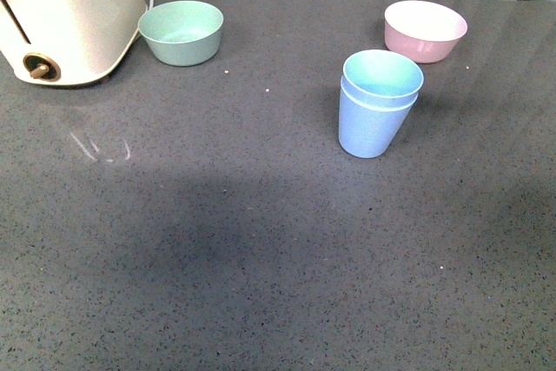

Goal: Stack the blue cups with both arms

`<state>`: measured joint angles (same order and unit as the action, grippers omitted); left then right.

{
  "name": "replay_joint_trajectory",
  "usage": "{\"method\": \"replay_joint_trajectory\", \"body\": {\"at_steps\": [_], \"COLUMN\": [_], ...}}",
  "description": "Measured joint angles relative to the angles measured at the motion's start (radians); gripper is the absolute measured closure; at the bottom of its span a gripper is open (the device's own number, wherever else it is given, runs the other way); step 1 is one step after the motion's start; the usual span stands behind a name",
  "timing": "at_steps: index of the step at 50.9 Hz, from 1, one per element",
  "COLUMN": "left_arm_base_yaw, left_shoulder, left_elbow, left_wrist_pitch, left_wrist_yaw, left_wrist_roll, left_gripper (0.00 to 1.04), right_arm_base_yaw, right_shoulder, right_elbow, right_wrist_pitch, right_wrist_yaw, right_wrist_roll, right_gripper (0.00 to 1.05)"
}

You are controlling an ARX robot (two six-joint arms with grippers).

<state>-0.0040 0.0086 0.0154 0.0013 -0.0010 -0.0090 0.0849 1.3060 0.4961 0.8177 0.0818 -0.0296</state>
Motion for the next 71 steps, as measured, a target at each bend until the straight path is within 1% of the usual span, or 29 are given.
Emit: {"method": "replay_joint_trajectory", "body": {"at_steps": [2,5,9,11,12,14,15,21,36,46,48,50,71], "left_arm_base_yaw": [0.0,0.0,0.0,0.0,0.0,0.0,0.0,0.0,0.0,0.0,0.0,0.0,0.0], "left_shoulder": [0.0,0.0,0.0,0.0,0.0,0.0,0.0,0.0,0.0,0.0,0.0,0.0,0.0], "left_elbow": [0.0,0.0,0.0,0.0,0.0,0.0,0.0,0.0,0.0,0.0,0.0,0.0,0.0], "left_wrist_pitch": [0.0,0.0,0.0,0.0,0.0,0.0,0.0,0.0,0.0,0.0,0.0,0.0,0.0], "left_wrist_yaw": [0.0,0.001,0.001,0.001,0.001,0.001,0.001,0.0,0.001,0.001,0.001,0.001,0.001], "left_wrist_roll": [0.0,0.0,0.0,0.0,0.0,0.0,0.0,0.0,0.0,0.0,0.0,0.0,0.0], "left_gripper": [0.09,0.09,0.09,0.09,0.09,0.09,0.09,0.09,0.09,0.09,0.09,0.09,0.09], "right_arm_base_yaw": [-0.003,-0.012,-0.021,-0.023,-0.024,-0.042,-0.053,-0.082,-0.084,-0.084,-0.084,-0.084,-0.084], "right_shoulder": [-0.021,-0.064,-0.094,-0.117,-0.123,-0.149,-0.163,-0.231,-0.406,-0.549,-0.552,-0.564,-0.847], "right_elbow": [-0.027,-0.095,-0.143,-0.171,-0.177,-0.202,-0.214,-0.271,-0.379,-0.433,-0.457,-0.47,-0.473], "right_wrist_pitch": [0.008,0.021,0.026,0.028,0.029,0.029,0.029,0.026,-0.046,-0.138,-0.1,-0.101,-0.363], "right_wrist_yaw": [-0.004,-0.011,-0.016,-0.021,-0.023,-0.05,-0.077,-0.078,-0.083,-0.082,-0.082,-0.082,-0.082], "right_wrist_roll": [0.005,0.012,0.015,0.016,0.016,0.014,0.017,0.019,0.019,0.019,0.019,0.019,0.019], "right_gripper": [0.64,0.78,0.89,0.96,0.98,1.03,1.03,1.03,1.03,1.03,1.03,1.03,1.03]}}
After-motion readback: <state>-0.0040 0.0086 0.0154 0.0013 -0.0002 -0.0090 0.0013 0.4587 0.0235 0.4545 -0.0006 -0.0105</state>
